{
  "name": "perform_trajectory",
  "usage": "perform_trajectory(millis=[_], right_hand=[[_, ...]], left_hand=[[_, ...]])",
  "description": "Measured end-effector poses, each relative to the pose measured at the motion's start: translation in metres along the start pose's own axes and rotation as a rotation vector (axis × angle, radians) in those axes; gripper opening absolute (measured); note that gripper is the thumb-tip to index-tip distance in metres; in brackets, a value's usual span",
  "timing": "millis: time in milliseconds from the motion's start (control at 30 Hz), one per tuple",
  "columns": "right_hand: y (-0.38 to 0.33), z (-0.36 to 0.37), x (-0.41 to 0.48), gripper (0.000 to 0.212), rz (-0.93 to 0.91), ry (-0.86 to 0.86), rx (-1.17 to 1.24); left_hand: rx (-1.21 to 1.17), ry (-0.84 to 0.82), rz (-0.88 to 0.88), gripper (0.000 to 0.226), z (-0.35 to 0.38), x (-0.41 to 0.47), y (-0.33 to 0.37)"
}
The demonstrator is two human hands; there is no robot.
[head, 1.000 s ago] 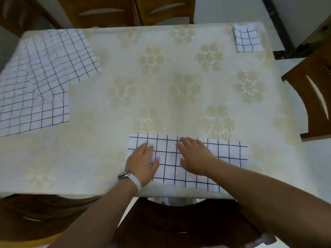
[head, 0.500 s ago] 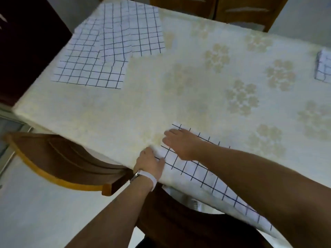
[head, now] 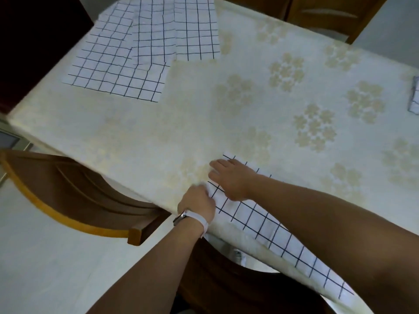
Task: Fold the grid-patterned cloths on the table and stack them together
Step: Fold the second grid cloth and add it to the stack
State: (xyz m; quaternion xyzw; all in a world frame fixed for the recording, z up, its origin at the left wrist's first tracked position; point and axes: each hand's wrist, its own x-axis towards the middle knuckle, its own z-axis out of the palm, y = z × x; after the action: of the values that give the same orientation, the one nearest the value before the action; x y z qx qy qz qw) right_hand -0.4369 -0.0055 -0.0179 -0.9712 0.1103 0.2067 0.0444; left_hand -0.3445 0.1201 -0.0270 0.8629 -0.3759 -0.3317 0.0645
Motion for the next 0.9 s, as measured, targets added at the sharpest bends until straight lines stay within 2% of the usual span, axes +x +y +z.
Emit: perform_trajectory(millis=[133, 333, 400, 500, 600, 667, 767, 900], right_hand=[[0.004, 0.003, -0.001, 0.062, -0.016, 0.029, -0.015], [0.007, -0.001, -0.004, 0.060, -0.067, 0.061, -0.012], [0.007, -0.008, -0.005, 0.048, -0.082, 0.041, -0.023], [0.008, -0.019, -0.008, 0.033, -0.069, -0.004, -0.092], [0.010, -0.030, -0.013, 0.032, -0.055, -0.042, -0.153], [0.012, -0.037, -0.019, 0.032, -0.048, -0.063, -0.174], [0.016, -0.044, -0.032, 0.029, -0.031, -0.078, -0.163], [0.025, -0.045, -0.059, 0.019, -0.078, 0.220, -0.150]], left_hand=[[-0.095, 0.084, 0.088, 0.021, -0.002, -0.011, 0.000], [-0.169, 0.131, 0.272, 0.014, 0.002, -0.021, -0.008], [-0.163, 0.122, 0.295, 0.016, 0.002, -0.024, -0.010], [-0.322, 0.094, 0.175, 0.017, -0.003, -0.029, -0.006], [-0.559, 0.015, 0.089, 0.027, -0.009, -0.026, 0.004], [-0.450, -0.018, 0.191, 0.008, -0.011, -0.022, 0.010], [-0.340, 0.007, 0.289, 0.023, -0.015, -0.023, 0.016], [-0.215, -0.005, 0.440, 0.019, -0.020, -0.034, 0.027]])
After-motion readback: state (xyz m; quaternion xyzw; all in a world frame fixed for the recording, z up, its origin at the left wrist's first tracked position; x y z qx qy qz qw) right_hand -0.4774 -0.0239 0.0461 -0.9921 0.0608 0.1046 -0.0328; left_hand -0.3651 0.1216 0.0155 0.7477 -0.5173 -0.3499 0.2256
